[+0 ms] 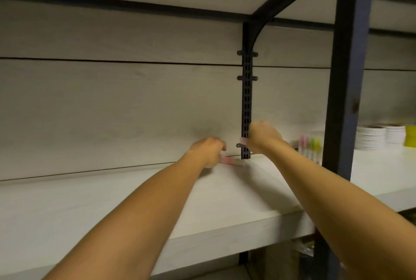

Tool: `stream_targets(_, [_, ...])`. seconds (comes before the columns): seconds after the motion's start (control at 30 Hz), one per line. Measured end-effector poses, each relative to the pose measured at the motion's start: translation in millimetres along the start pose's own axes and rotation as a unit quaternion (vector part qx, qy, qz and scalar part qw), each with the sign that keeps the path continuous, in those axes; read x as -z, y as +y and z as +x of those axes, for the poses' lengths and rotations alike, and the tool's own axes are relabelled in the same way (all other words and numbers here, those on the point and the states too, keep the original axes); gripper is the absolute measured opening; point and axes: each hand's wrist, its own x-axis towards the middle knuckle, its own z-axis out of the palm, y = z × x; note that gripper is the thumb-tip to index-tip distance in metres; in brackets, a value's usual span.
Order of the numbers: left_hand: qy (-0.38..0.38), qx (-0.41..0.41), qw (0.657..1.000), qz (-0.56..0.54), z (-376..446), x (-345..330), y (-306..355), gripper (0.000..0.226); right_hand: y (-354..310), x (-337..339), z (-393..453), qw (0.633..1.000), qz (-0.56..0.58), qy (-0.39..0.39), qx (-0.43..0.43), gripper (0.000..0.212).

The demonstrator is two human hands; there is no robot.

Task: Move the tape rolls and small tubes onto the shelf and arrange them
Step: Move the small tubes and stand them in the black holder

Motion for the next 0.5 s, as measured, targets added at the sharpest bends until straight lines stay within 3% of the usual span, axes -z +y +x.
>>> stream_targets(0.17, [-0.024,-0.053,0.997,0.054,10,-13,7,0.030,6,4,-4,1.000,0.008,-0.003,-0.018,0.028])
stream_targets(0.37, [-0.046,-0.034,0.998,0.034,9,-13,3,0.030,9,3,-4,0.999,0.020,-0.013,-0.026,0.042])
stream_targets(0.5, [-0.050,0.001,0.999,-0.020,-2,-8,-4,0.034,7,-1,3,0.999,0.032,-0.001,-0.010,0.026])
